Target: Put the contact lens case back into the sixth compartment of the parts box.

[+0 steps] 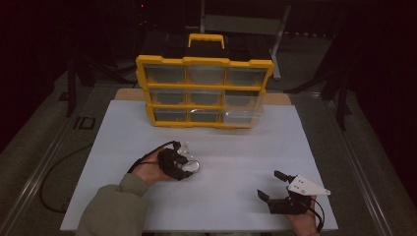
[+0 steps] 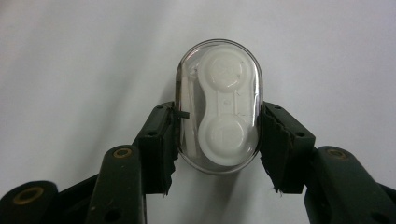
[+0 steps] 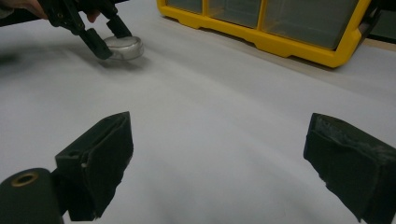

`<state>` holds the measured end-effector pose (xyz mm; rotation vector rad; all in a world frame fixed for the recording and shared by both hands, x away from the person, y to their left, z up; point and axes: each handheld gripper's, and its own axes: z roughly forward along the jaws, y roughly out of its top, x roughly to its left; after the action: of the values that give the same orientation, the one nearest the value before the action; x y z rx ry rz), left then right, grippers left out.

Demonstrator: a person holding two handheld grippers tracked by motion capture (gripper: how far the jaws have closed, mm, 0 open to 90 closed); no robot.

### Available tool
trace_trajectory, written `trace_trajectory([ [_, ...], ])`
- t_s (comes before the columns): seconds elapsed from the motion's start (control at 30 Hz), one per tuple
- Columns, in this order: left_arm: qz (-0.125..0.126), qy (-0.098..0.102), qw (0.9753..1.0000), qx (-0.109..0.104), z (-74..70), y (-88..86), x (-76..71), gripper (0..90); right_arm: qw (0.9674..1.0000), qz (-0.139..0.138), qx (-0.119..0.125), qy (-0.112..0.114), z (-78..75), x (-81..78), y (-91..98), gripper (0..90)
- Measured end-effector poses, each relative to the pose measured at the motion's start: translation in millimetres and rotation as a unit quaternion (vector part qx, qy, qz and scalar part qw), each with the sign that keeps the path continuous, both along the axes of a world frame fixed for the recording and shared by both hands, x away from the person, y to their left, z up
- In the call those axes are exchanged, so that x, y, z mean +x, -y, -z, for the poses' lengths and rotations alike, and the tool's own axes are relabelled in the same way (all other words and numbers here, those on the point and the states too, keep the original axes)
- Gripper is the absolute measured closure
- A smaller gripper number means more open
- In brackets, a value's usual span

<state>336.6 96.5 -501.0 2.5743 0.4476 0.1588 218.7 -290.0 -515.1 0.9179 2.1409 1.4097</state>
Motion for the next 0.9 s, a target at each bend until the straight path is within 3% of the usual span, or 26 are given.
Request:
trace_trajectory([
  [0.4, -0.024, 0.025, 0.9992, -0.022, -16.8, -11.2, -1.3, 49.7, 1.0000, 0.001, 0.004, 0.001, 0.1, 0.1, 0.5, 8.1],
  [0.9, -0.056, 0.062, 0.9957, -0.041, -43.5, -18.8, 3.4, 49.7, 1.0000, 0.000, 0.004, 0.000, 0.1, 0.0, 0.5, 8.1],
])
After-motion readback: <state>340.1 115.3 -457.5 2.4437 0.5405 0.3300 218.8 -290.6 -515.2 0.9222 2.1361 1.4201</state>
